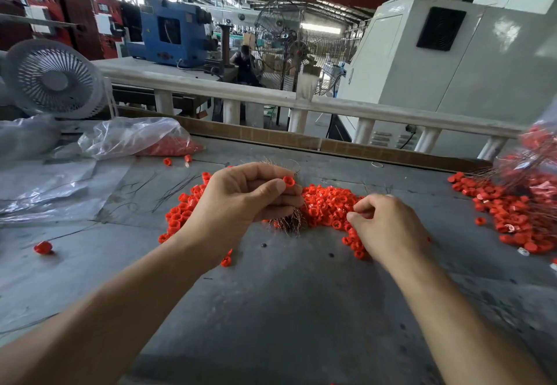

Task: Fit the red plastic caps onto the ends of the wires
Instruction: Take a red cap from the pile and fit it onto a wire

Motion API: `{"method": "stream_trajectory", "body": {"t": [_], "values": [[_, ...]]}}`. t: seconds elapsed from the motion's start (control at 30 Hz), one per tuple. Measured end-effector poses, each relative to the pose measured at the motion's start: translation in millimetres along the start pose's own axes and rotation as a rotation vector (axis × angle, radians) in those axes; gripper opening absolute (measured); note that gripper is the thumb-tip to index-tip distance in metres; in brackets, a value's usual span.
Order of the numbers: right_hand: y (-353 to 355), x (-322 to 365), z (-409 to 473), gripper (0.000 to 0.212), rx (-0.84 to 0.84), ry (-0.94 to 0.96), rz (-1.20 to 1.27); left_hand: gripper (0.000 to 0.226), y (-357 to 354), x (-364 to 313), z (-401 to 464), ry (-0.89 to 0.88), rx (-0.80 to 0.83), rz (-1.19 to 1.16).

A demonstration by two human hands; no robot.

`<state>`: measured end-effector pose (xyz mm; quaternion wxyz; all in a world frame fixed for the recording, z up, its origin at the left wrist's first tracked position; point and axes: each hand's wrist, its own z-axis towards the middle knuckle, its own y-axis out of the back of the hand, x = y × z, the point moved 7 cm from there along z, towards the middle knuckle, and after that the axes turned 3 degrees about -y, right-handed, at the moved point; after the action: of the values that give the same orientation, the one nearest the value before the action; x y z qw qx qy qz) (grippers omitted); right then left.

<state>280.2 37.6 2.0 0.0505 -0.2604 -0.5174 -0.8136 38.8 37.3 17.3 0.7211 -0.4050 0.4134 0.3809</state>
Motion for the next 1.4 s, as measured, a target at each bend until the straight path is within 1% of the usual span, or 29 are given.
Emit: {"method": "stream_trajectory", "body": {"t": [0.1,0.2,0.37,0.53,0.6,0.67,0.73,0.83,0.93,1.07,1.13,1.23,1.4], "values": [[-3,2,1,0.013,-0.004,0.024,-0.049,0.027,0,-1,0,0.0,-0.006,0.002],[-5,5,1,0.007,-0.031,0.045,-0.089,0.027,-1,-1,-1,0.001,-0.007,0.007],[-5,6,1,0.005,-0.059,0.032,-0.079,0.017,-2,1,-2,0.005,0.001,0.06],[3,12,-1,0.005,-0.14,0.067,-0.016,0.016,-1,0,-2,0.005,-0.002,0.072],[8,15,-3,0.005,-0.164,0.079,0.1,0.016,-1,0,-2,0.004,-0.005,0.074],[12,20,-8,0.006,-0.16,0.088,0.287,0.016,-1,0,-2,0.003,-0.003,0.08],[17,29,-16,0.006,-0.143,0.147,0.447,0.016,-1,0,-3,0.004,0.001,0.086],[22,49,-30,0.007,-0.068,0.249,0.701,0.016,-1,1,-2,0.007,0.001,0.084],[19,64,-40,0.004,0.011,0.32,0.822,0.015,-1,2,-2,0.008,-0.003,0.075],[9,69,-44,0.005,0.115,0.319,0.845,0.019,-1,3,-2,0.016,0.005,0.078],[7,68,-44,0.005,0.128,0.317,0.839,0.02,-1,3,-2,0.019,0.011,0.079],[10,68,-44,0.006,0.1,0.347,0.786,0.017,-1,3,-2,0.012,0.009,0.071],[21,75,-49,0.006,-0.02,0.468,0.613,0.015,-1,3,-1,0.01,-0.009,0.082]]}}
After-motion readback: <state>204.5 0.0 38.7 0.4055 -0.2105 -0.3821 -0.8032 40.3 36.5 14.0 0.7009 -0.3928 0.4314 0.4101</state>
